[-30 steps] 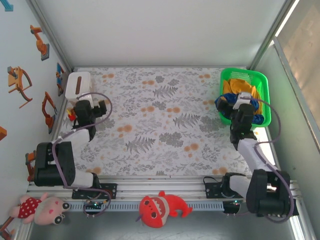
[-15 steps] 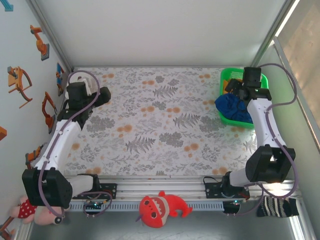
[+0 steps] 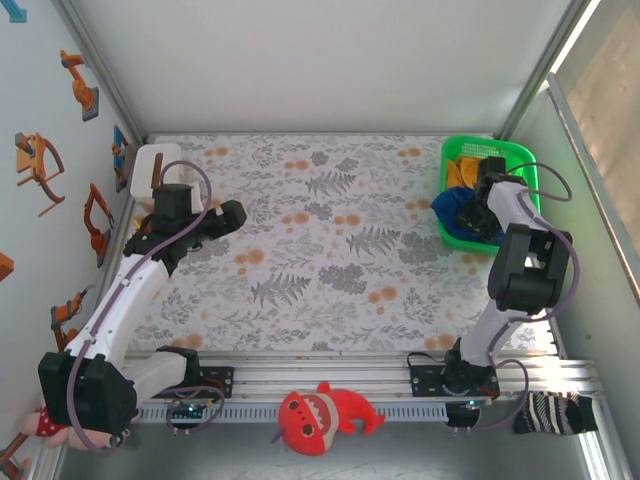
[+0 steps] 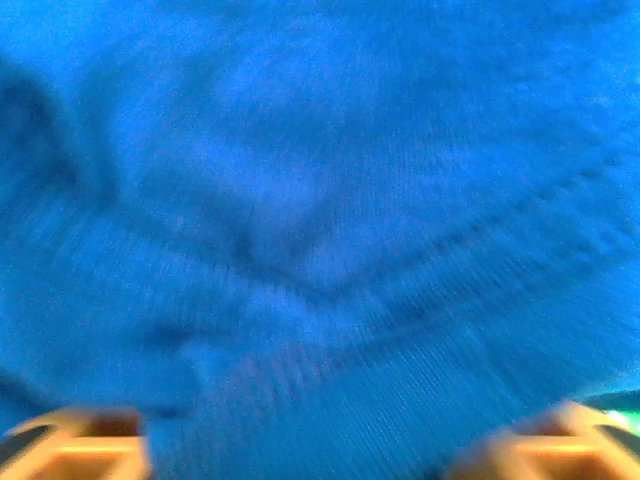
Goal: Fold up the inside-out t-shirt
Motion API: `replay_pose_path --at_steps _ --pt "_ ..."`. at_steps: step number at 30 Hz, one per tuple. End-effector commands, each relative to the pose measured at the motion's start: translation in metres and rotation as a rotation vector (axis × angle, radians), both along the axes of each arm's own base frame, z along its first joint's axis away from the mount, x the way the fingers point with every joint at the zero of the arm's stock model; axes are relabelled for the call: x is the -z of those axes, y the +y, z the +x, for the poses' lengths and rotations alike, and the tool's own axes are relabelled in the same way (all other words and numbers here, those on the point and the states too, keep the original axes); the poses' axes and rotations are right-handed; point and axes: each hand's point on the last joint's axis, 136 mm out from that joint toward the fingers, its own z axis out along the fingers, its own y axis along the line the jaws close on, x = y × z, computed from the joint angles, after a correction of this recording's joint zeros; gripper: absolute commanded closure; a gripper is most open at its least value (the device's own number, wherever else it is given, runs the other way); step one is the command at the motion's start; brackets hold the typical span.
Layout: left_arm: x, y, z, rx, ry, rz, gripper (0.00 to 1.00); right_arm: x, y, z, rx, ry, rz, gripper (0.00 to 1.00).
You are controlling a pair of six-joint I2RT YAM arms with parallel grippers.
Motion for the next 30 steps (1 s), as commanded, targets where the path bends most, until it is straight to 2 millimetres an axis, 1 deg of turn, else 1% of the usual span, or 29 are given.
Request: replay_pose_path --at_steps 1,3,4,5,9,12,14,16,18,20,23,24,25,26,29,30 --pt "0.008 -0.006 -0.010 0.025 0.041 -0.015 0.04 0.006 -0.014 0.012 0.057 0.002 0.034 0.60" --pt "0.008 -0.006 -0.011 0.032 0.040 -0.011 0.04 0.008 -0.024 0.019 0.074 0.001 0.035 0.62" --pt "0.008 -0.006 -0.013 0.034 0.042 -0.007 0.04 0.008 -0.027 0.023 0.074 -0.005 0.040 0.65" --pt "0.009 -0.004 -0.014 0.032 0.045 0.000 0.04 0.004 -0.030 0.028 0.071 -0.016 0.037 0.66" --pt "0.010 -0.003 -0.017 0.031 0.043 0.005 0.04 -0.008 -0.041 0.047 0.046 -0.052 0.012 0.67" --pt "0.010 -0.003 -0.019 0.030 0.049 -0.002 0.04 -0.010 -0.046 0.057 0.035 -0.059 0.023 0.67" --pt "0.009 -0.003 -0.021 0.027 0.050 -0.004 0.04 -0.013 -0.042 0.065 0.013 -0.079 0.056 0.63" --pt "0.008 -0.002 -0.022 0.023 0.046 -0.002 0.04 -0.018 -0.036 0.068 0.004 -0.102 0.085 0.53" --pt "0.007 -0.001 -0.023 0.018 0.043 -0.006 0.04 -0.026 -0.031 0.068 -0.002 -0.137 0.104 0.47" --pt "0.007 -0.001 -0.025 0.015 0.043 -0.012 0.04 -0.037 -0.028 0.066 -0.001 -0.175 0.110 0.47" --pt "0.008 -0.002 -0.027 0.015 0.047 -0.020 0.04 -0.056 -0.022 0.060 0.004 -0.241 0.126 0.59" --pt "0.009 -0.002 -0.028 0.016 0.050 -0.020 0.04 -0.065 -0.018 0.059 0.001 -0.273 0.134 0.68" --pt "0.008 -0.003 -0.029 0.017 0.051 -0.021 0.04 -0.075 -0.016 0.059 0.000 -0.306 0.138 0.94" --pt "0.008 -0.002 -0.029 0.016 0.051 -0.020 0.04 -0.084 -0.014 0.059 0.000 -0.333 0.143 1.00" --pt "0.009 -0.003 -0.030 0.020 0.056 -0.018 0.04 -0.122 -0.009 0.059 -0.007 -0.440 0.149 1.00" --pt "0.010 -0.003 -0.031 0.020 0.059 -0.017 0.04 -0.137 -0.008 0.059 -0.013 -0.482 0.149 1.00"
